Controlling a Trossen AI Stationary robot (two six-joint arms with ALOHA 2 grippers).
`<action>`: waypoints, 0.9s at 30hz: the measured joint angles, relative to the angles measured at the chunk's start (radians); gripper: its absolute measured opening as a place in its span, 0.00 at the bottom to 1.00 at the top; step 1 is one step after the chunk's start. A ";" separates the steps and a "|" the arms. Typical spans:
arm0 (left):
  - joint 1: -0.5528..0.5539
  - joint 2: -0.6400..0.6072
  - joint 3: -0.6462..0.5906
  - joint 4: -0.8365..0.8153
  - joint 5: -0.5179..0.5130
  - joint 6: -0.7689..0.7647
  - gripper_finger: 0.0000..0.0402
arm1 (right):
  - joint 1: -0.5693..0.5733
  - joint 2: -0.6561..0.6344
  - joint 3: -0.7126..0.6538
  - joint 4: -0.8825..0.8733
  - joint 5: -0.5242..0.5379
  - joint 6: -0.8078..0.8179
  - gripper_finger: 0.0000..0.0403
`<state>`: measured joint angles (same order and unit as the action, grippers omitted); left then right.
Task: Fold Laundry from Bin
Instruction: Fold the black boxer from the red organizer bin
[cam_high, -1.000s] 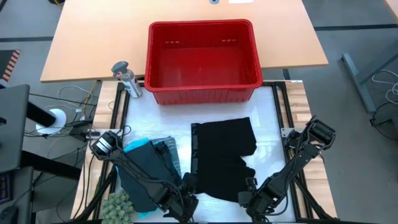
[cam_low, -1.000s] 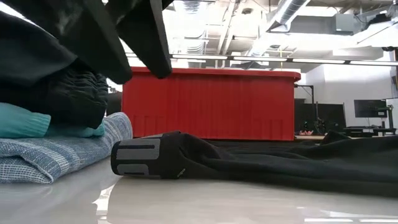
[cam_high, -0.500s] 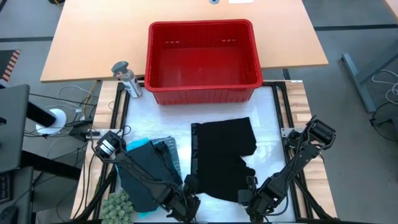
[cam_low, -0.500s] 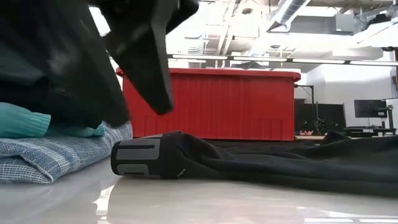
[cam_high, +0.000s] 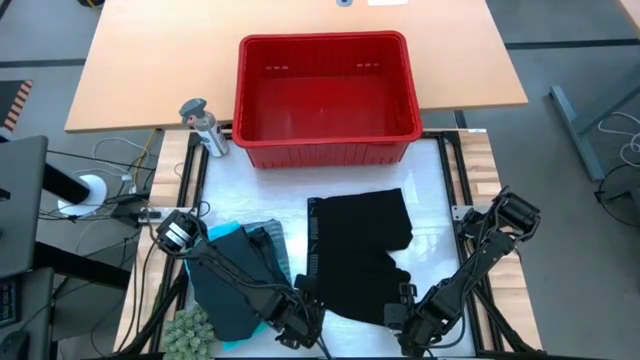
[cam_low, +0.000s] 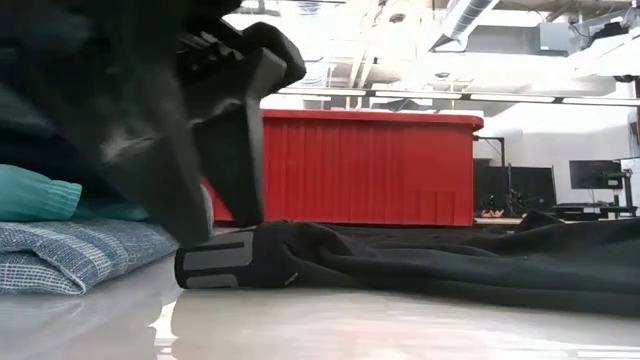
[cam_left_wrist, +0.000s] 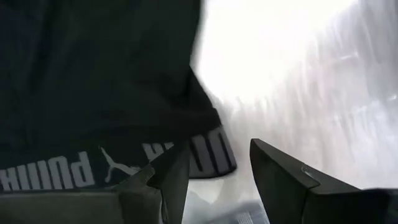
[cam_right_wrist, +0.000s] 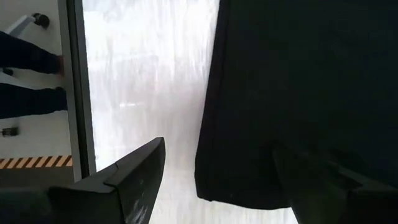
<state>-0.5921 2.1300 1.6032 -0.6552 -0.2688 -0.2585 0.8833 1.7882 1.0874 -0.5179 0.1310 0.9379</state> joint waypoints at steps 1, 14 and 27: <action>-0.004 0.000 0.000 -0.007 0.002 -0.001 0.39 | 0.000 0.000 0.000 -0.001 0.000 0.003 0.80; -0.006 0.000 -0.041 0.029 0.048 -0.086 0.39 | -0.002 0.000 0.000 0.001 0.035 0.031 0.80; -0.008 0.000 -0.051 0.025 -0.028 -0.106 0.39 | 0.000 0.000 -0.033 -0.003 -0.001 0.084 0.68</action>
<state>-0.6003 2.1300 1.5517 -0.6300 -0.2967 -0.3645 0.8837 1.7878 1.0539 -0.5204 0.1298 1.0218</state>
